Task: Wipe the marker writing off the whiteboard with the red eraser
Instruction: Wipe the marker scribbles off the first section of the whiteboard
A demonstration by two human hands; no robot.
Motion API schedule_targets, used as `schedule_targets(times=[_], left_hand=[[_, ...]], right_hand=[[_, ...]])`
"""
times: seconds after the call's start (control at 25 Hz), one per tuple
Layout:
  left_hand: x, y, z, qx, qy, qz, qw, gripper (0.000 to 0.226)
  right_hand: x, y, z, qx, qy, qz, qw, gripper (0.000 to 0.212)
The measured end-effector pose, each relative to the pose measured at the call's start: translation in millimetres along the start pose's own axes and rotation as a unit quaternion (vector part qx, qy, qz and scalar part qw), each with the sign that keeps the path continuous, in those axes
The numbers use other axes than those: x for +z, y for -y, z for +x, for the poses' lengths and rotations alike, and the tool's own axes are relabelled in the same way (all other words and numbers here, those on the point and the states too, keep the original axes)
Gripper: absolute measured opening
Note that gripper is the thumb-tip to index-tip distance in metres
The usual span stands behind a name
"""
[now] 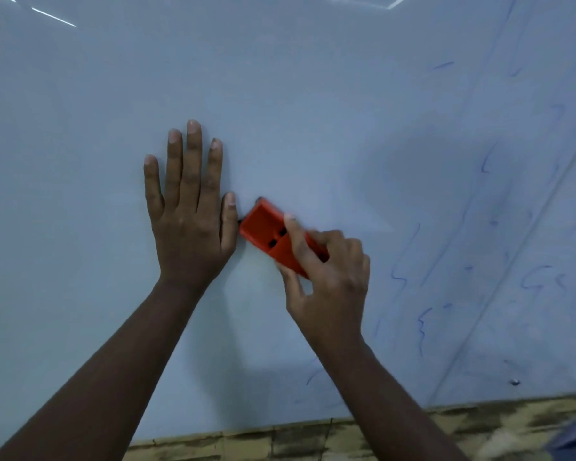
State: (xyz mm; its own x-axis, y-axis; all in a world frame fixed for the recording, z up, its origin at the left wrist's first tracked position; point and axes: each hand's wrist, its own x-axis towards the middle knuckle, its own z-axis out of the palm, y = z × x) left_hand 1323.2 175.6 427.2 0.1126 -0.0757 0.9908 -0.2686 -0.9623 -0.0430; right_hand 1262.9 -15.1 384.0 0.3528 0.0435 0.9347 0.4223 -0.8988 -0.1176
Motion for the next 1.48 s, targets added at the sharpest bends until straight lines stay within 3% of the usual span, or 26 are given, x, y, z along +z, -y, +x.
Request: schedule_targets(times=[0.16, 0.32, 0.52, 0.68, 0.84, 1.0, 1.28, 1.48], left_hand=[[1, 3, -15, 0.009, 0.0, -0.002, 1.0, 0.059], [2, 1, -30, 0.005, -0.001, -0.003, 1.0, 0.059], [4, -1, -51, -0.004, 0.012, -0.021, 1.0, 0.059], [5, -4, -70, 0.01, 0.015, -0.039, 0.999, 0.062], [9, -2, -89, 0.026, 0.021, -0.048, 0.998, 0.067], [14, -1, -106, 0.043, 0.03, -0.032, 0.998, 0.068], [18, -7, -120, 0.017, 0.029, 0.003, 0.999, 0.066], [22, -13, -132, -0.007, 0.026, 0.024, 0.999, 0.062]], right_hand=[[-13, -24, 1, -0.009, 0.006, -0.013, 1.0, 0.07], [-39, -68, 34, 0.136, -0.093, 0.054, 0.985, 0.074], [-43, -80, 5, 0.25, -0.141, 0.13, 0.949, 0.072], [-16, -52, -28, 0.217, -0.116, 0.095, 0.965, 0.067], [25, -1, -79, 0.112, -0.037, 0.028, 0.993, 0.064], [27, -3, -95, 0.055, -0.005, 0.001, 0.998, 0.069], [-12, -88, -102, 0.226, -0.087, 0.113, 0.964, 0.062], [7, -88, -141, 0.218, -0.047, 0.109, 0.969, 0.058]])
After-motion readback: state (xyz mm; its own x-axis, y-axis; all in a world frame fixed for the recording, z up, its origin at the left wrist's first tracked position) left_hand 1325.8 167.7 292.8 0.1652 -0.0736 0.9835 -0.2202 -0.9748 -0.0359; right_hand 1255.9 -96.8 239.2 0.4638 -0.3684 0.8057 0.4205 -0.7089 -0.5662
